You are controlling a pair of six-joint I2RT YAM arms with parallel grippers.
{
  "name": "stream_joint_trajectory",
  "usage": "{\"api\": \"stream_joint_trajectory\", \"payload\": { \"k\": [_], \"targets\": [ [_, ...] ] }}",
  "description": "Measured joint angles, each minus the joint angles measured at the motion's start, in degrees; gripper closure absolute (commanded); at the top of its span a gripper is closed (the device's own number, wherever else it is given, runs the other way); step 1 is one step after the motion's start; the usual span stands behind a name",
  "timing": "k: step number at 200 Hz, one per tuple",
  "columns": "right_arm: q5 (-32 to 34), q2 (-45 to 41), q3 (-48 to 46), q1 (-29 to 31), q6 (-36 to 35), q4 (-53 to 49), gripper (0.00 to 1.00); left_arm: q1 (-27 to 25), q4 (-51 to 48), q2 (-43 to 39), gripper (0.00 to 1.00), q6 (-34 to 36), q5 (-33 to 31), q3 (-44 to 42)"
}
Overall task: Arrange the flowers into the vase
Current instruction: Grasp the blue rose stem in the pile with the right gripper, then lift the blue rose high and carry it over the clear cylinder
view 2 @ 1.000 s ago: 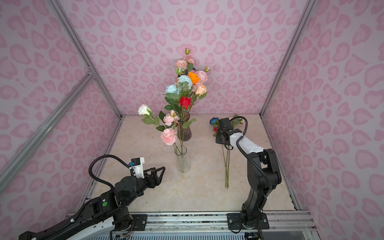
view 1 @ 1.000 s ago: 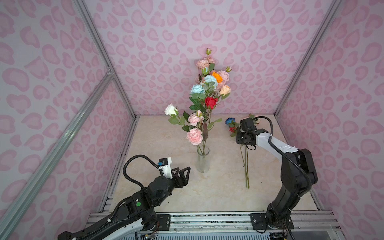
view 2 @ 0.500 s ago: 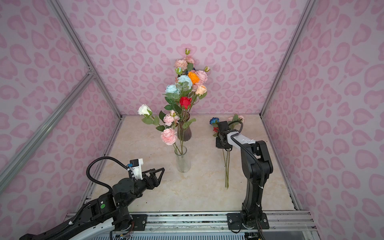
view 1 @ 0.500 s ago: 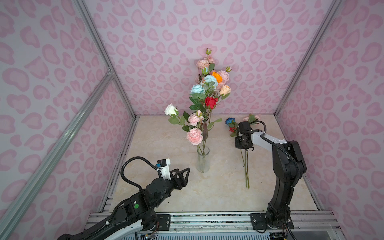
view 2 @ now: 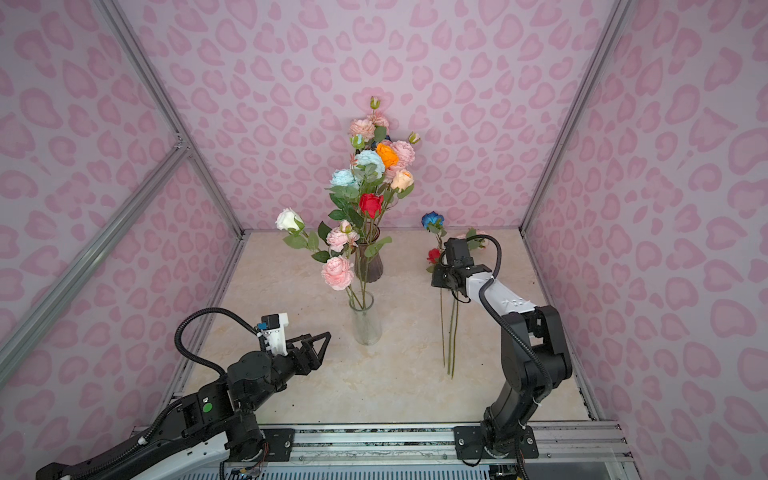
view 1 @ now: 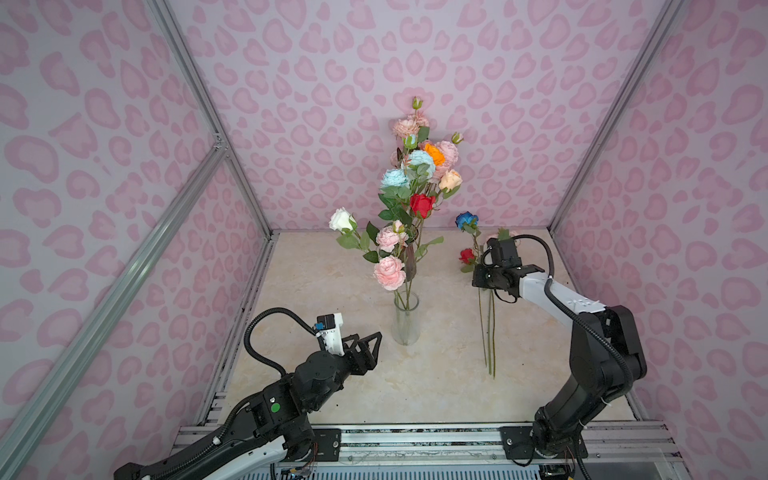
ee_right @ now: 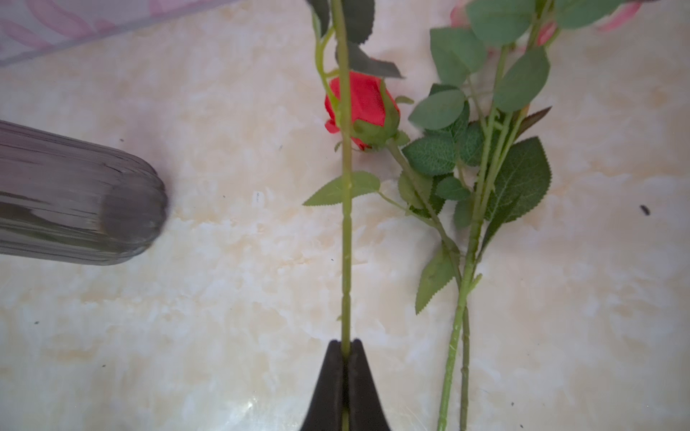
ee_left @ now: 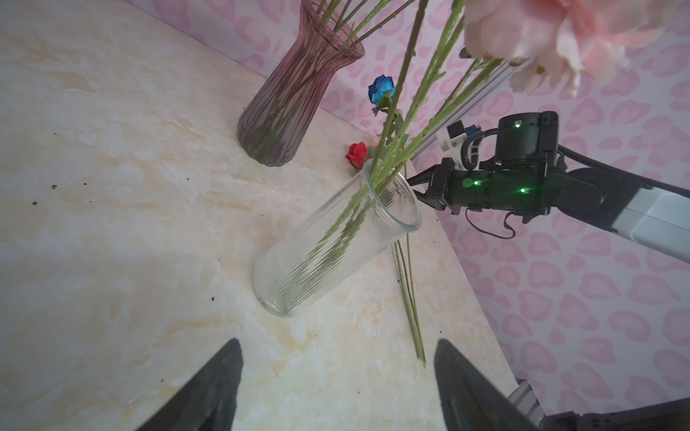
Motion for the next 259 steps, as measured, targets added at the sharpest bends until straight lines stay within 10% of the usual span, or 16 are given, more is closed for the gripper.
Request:
{"api": "stream_joint_trajectory", "payload": {
  "k": [118,259],
  "targets": [
    [1.97,-32.04,-16.57,6.47,6.29,13.84,1.00,0.00,-3.82,-1.66,0.18,-0.09,-3.10,3.23],
    [13.51,-43.65,-15.63,14.29,4.33,20.06,1.00,0.00,-7.41,2.43,0.18,-5.27,-4.81,4.04]
  ]
}}
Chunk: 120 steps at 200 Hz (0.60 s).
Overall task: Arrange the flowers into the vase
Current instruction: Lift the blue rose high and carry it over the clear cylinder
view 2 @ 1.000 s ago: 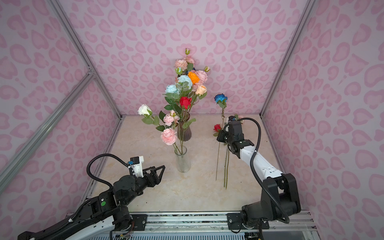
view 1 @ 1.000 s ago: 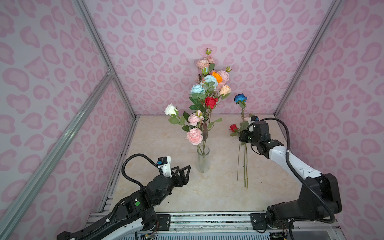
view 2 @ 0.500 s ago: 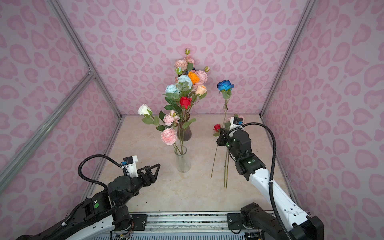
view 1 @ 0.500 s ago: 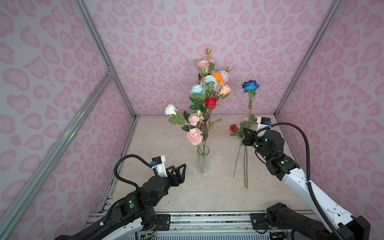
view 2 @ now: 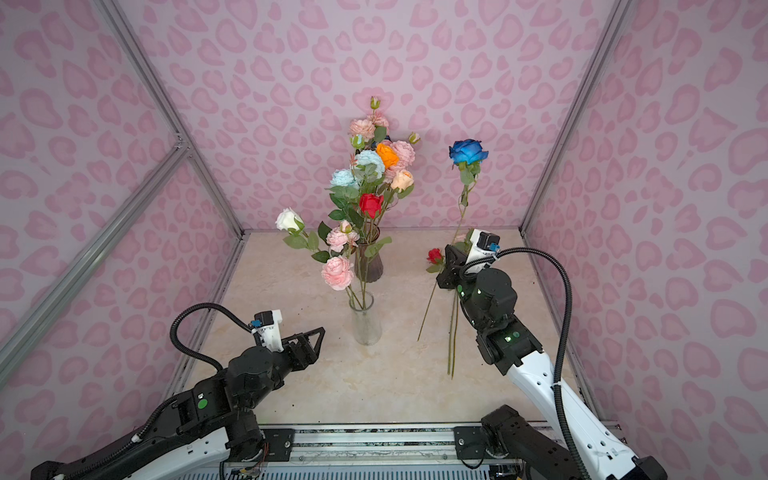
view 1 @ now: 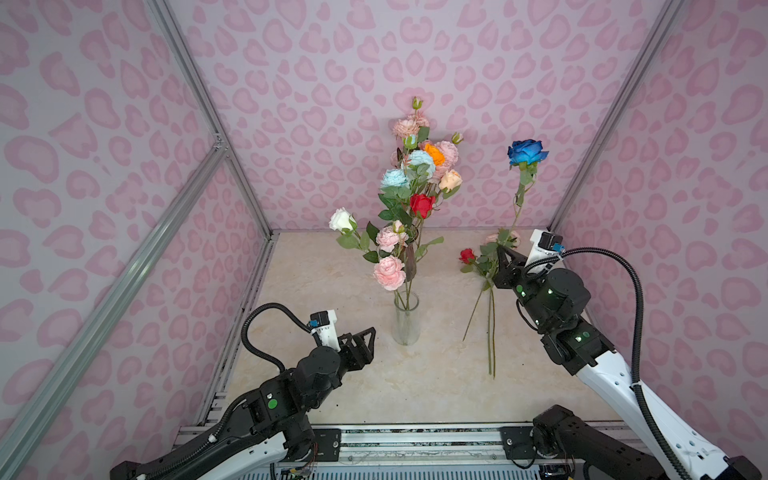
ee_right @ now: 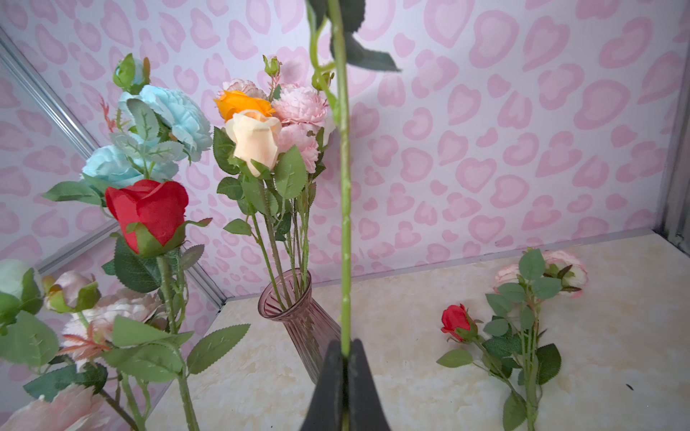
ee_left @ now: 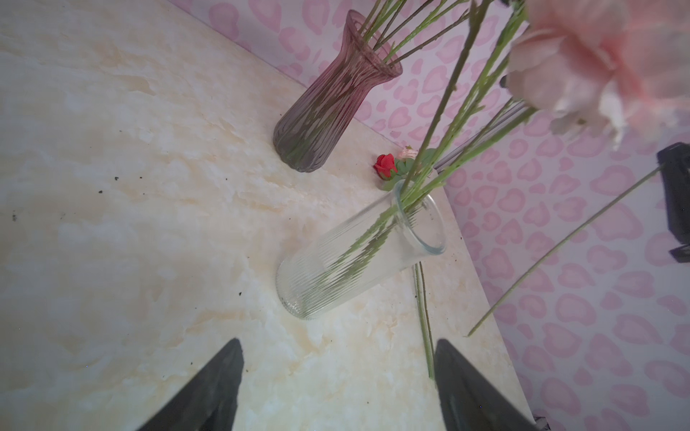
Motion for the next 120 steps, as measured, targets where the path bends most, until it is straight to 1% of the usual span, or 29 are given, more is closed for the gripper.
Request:
{"api": "stream_joint_trajectory", "payload": {
  "k": [33,75,96,111,120],
  "targets": [
    [1.73,-2.21,1.33,2.82,-0.22,-0.17,1.00,0.00,0.02,-0.04,0.19,-0.55,-0.35,-0.72],
    [3.72,-3.32,4.39,7.96,-1.90,0.63,1.00,0.00,0.02,-3.02,0.17,-0.20,-3.96,-0.22],
    [4.46,-3.30,5.44,11.19,-3.93,2.93,1.00,0.00,0.35,-5.81,0.12,0.50,-6.16,-0.22],
    [4.63,-2.67,6.60,13.31,-5.60,5.18,1.00,0.00,1.79,-7.82,0.06,0.76,-7.65,-0.92],
    [4.59,-1.77,7.61,14.21,-6.27,6.95,1.00,0.00,2.45,-8.76,0.03,0.76,-8.20,-1.70]
  ]
}}
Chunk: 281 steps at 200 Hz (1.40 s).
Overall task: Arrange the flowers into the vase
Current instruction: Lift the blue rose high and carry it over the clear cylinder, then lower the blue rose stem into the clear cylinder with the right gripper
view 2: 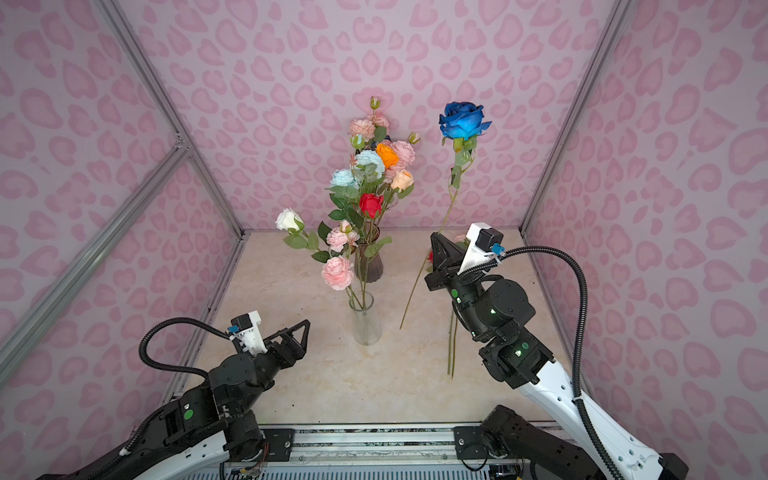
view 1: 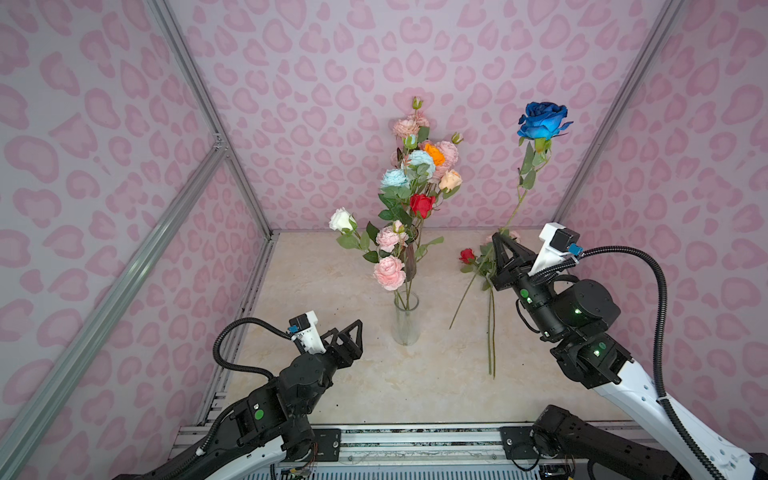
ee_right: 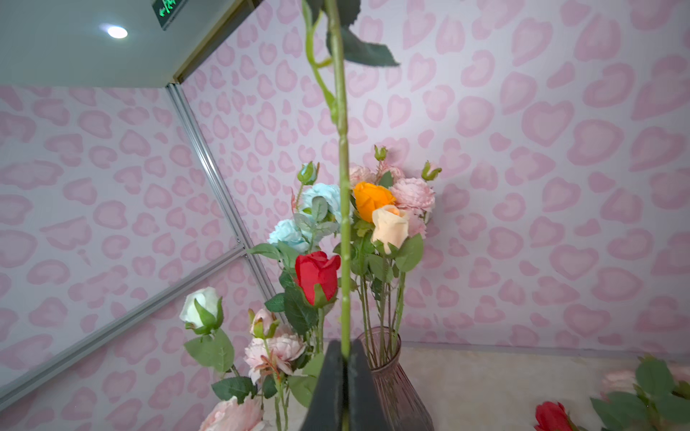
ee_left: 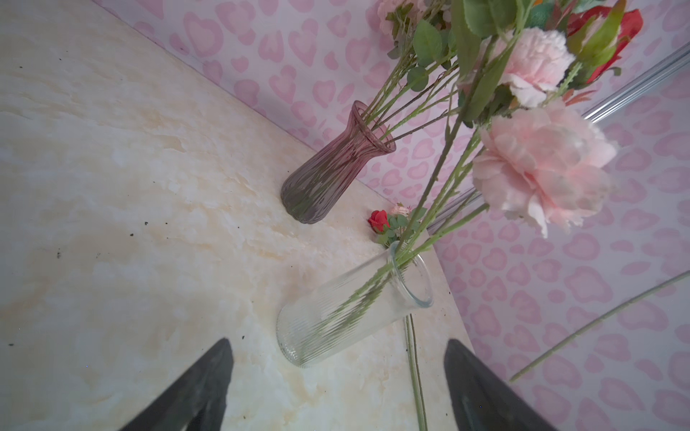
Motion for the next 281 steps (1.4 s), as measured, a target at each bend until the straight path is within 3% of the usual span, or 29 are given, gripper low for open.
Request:
{"api": "stream_joint_trajectory", "payload": {
  "k": [57,103,213,281],
  "targets": [
    [-2.75,12.76,7.50,4.37,-4.28,9.31,1.00,0.00,0.42,-1.29,0.00,-1.55,-0.13,-1.75],
    [-4.33,19.76,8.41,5.64,-5.66,14.43,1.00,0.00,-1.20,-3.23,0.01,-3.02,0.90,-2.38],
    [-4.28,22.58,4.09,6.47,-8.70,17.29,1.00,0.00,-2.23,-7.34,0.00,-3.48,0.76,-4.79],
    [-4.02,20.79,-2.23,7.93,-8.33,17.27,0.88,0.00,-2.16,-4.48,0.00,-3.04,0.42,-4.02]
  ]
}}
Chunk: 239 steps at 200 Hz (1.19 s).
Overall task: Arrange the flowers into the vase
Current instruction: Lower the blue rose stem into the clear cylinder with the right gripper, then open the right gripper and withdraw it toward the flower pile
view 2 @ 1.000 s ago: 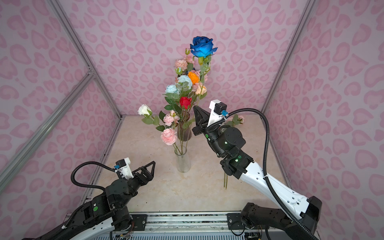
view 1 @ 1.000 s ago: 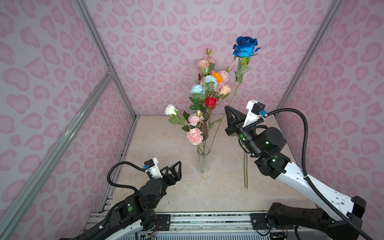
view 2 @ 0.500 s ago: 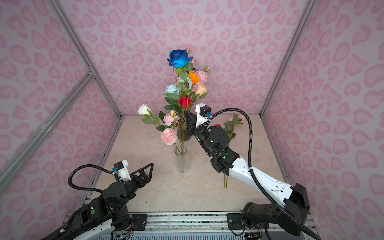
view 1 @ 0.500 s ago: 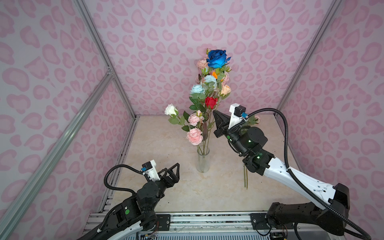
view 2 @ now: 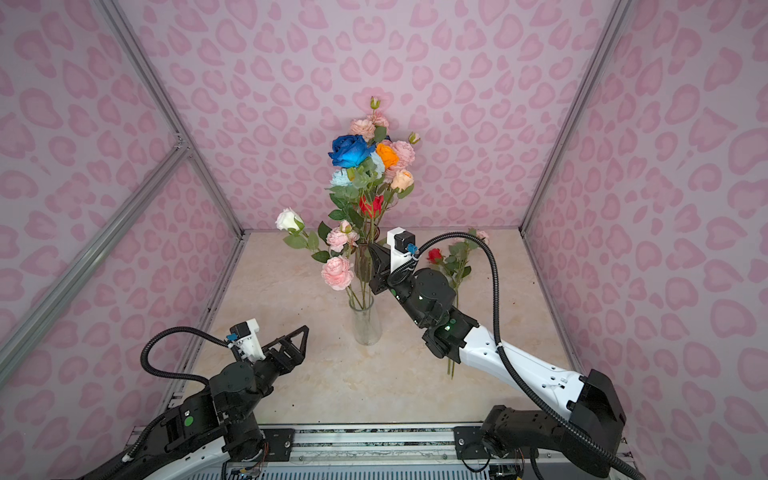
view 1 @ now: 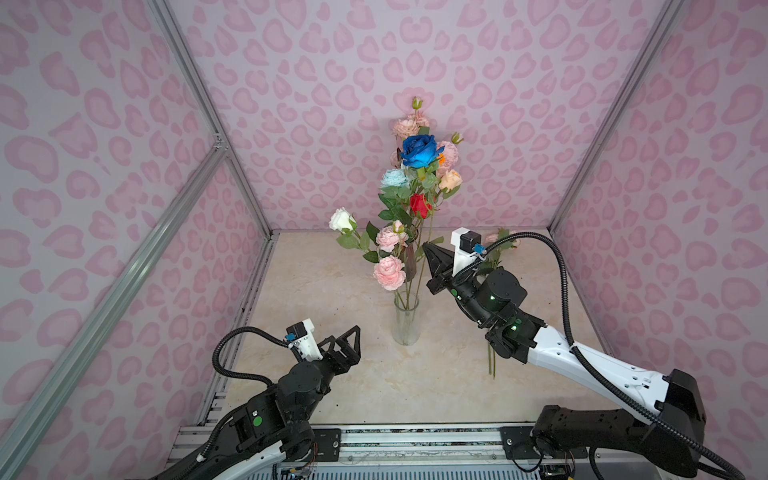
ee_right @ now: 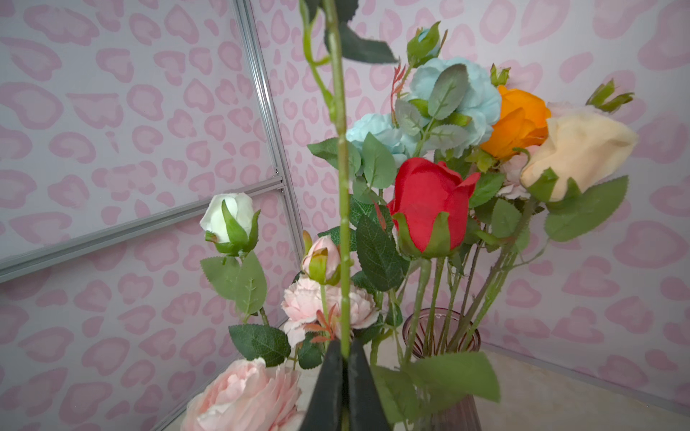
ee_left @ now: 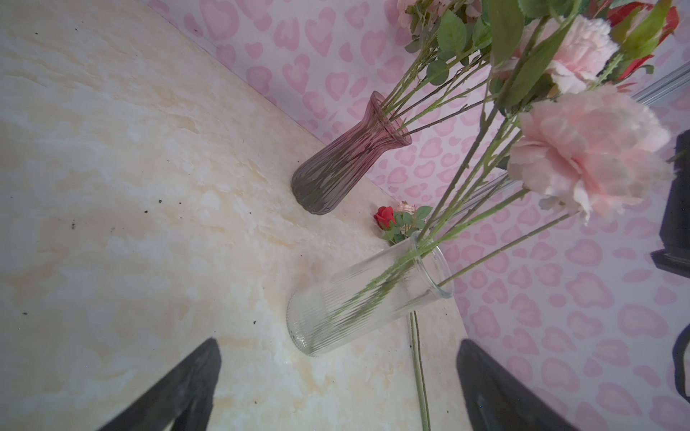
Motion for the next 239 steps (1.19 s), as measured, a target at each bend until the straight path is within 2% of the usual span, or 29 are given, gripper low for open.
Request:
{"api": "stream_joint_trajectory", "payload": {
  "k": [15,39,112,176,206,239],
  "targets": [
    [0.59,-0.02,-0.31,0.35,0.20,-0.13,0.77,0.00,0.00,0.52,0.00,-0.04,0.02,0.00],
    [0.74,-0.07,-0.74,0.87,0.22,-1.11,0.67,0.00,0.28,0.76,0.00,-0.20,0.04,-0.09],
    [0.76,-1.25,-1.03,1.84,0.20,-2.56,0.65,0.00,1.57,2.49,0.00,-0.46,0.02,-0.20],
    [1.46,-6.71,-2.89,3.41,0.59,-6.12,0.64,0.00,2.47,3.13,0.01,-0.42,0.04,-0.42],
    [3.37,-11.45,-4.39,3.82,0.48,-8.02,0.63,0.00,2.97,4.33,0.01,0.35,0.24,0.20],
    [9.64,-16.55,-7.89,3.04,-0.35,-10.86,0.63,0.00,4.11,7.43,0.00,4.09,1.44,2.78]
  ]
}}
